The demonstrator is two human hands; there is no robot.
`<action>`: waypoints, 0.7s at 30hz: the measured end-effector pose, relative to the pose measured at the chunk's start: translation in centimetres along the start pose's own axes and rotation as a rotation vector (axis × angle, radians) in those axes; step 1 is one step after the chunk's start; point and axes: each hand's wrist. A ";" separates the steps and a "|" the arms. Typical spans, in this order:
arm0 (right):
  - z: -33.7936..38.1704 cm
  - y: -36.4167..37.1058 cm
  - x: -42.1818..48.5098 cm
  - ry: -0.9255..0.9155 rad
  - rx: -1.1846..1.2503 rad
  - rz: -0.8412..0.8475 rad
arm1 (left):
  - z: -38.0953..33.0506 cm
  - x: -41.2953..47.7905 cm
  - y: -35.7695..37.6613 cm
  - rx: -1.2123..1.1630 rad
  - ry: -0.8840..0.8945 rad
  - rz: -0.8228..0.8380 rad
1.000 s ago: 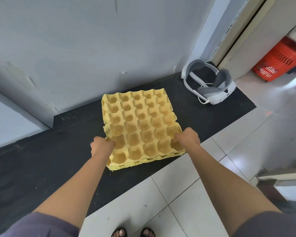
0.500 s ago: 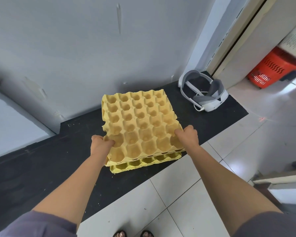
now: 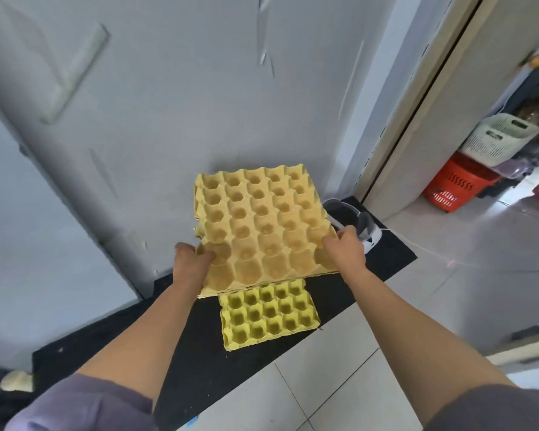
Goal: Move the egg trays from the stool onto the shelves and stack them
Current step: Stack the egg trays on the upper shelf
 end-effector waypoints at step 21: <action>7.4 -6.0 -19.0 -0.584 -0.231 0.060 | -5.6 -23.9 -8.4 0.361 0.241 -0.258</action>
Point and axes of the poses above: each hand's wrist, its own x-axis towards the middle knuckle, its own y-axis out of the palm, z = x × y, and after that the axes turned 14 degrees about z, right-handed
